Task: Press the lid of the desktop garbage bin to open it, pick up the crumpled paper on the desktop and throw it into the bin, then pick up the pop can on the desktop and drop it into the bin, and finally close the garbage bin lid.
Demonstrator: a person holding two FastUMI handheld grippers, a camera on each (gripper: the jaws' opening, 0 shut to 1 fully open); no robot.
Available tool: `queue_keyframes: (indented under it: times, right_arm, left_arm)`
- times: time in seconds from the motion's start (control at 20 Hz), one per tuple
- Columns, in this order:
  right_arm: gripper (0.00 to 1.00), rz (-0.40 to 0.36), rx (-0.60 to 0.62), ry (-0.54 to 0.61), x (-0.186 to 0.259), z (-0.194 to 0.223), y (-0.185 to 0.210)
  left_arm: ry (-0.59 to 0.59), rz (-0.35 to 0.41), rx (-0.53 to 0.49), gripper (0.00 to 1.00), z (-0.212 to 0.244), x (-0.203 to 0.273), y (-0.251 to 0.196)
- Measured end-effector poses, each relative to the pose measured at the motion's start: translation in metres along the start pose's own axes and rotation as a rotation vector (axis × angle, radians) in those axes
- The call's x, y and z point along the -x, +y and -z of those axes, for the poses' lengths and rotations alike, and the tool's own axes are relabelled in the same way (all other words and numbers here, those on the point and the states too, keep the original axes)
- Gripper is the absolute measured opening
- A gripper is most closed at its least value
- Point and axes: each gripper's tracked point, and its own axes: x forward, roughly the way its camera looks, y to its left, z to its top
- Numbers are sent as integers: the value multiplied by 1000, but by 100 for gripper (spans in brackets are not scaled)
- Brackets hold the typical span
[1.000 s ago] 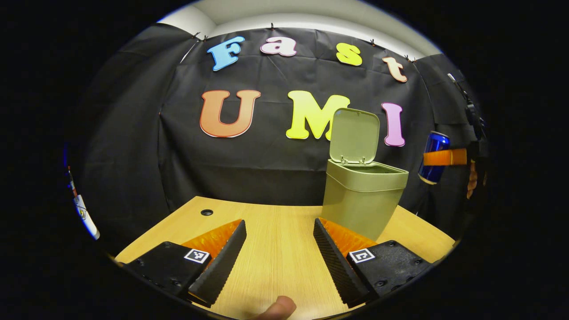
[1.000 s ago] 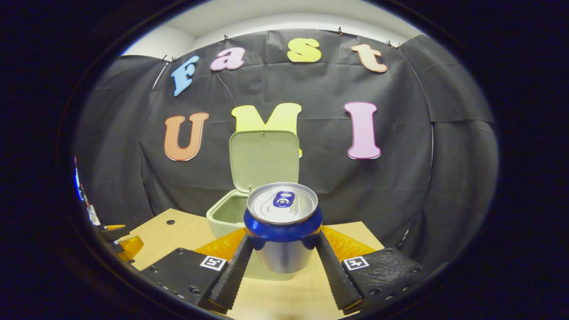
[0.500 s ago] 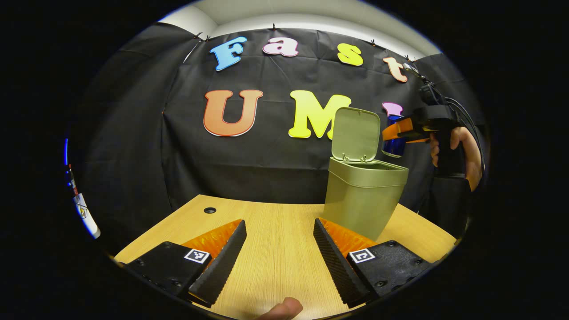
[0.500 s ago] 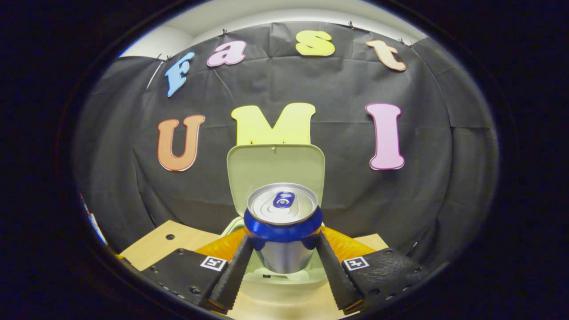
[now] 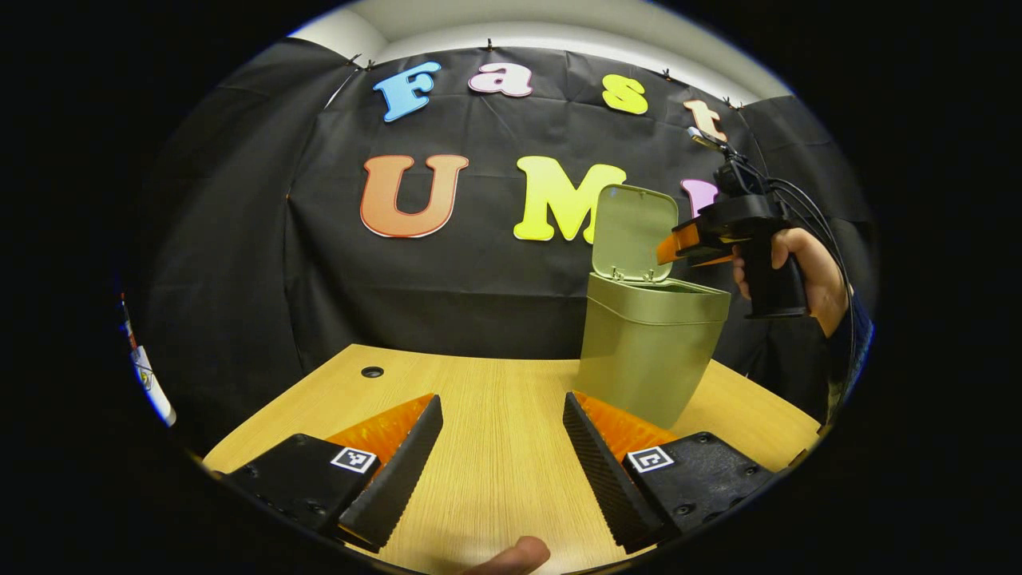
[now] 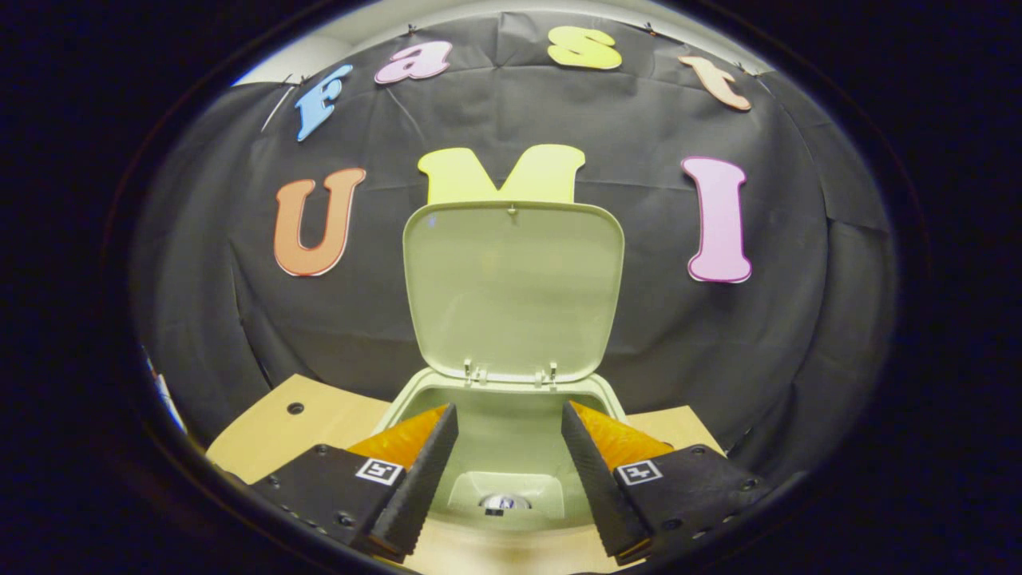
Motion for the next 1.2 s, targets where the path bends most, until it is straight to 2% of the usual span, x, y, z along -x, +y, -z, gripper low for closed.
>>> queue_keyframes:
  times: [0.3, 0.7, 1.0, 1.05, 1.15, 1.2]
  right_arm:
    - [94, 14, 19, -99, 23, -41, -3]
    - [94, 62, 89, -217, 40, -132, -3]
    - [94, 70, 36, -233, 8, -192, 3]
    - [92, 80, 35, -219, -3, -197, -1]
    - [97, 98, 26, -177, -22, -196, -6]
    - [94, 100, 17, -155, -29, -195, -8]
  left_arm:
    - [22, 6, -2, 98, 6, -2, 2]
    - [30, 5, -10, 98, 10, -5, 7]
    - [44, -10, 7, 98, 7, -8, 16]
    - [48, -12, 11, 98, 7, -8, 18]
    - [49, -20, 12, 99, 5, -7, 21]
    - [46, -27, 12, 98, 4, -5, 23]
